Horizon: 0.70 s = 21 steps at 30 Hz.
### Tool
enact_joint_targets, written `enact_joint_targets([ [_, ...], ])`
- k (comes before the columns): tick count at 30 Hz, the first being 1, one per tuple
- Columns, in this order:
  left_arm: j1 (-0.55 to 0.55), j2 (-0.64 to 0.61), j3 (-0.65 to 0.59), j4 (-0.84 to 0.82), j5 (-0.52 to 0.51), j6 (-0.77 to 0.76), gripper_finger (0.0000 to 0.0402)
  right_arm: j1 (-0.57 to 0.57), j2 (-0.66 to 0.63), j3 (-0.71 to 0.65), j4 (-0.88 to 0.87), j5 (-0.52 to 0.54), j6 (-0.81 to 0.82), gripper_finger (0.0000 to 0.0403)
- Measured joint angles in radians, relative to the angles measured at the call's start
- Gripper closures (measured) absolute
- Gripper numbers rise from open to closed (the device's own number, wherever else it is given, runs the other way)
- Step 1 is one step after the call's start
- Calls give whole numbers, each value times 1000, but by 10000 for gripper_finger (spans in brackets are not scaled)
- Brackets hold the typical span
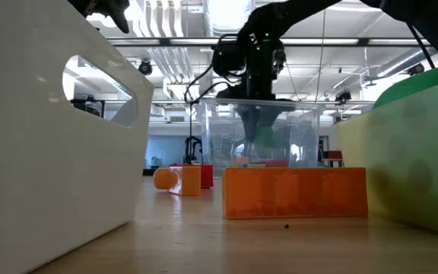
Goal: Pick & Place Toys
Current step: Put the green game piece into the transparent bin
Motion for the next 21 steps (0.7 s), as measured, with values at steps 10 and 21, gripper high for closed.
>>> enact_joint_targets([
  [10, 0, 0, 0, 0, 0, 6, 110, -3, 0, -52, 76, -37, 140, 282],
  [21, 0, 0, 0, 0, 0, 6, 110, 8, -1, -125, 150, -80, 33, 282],
])
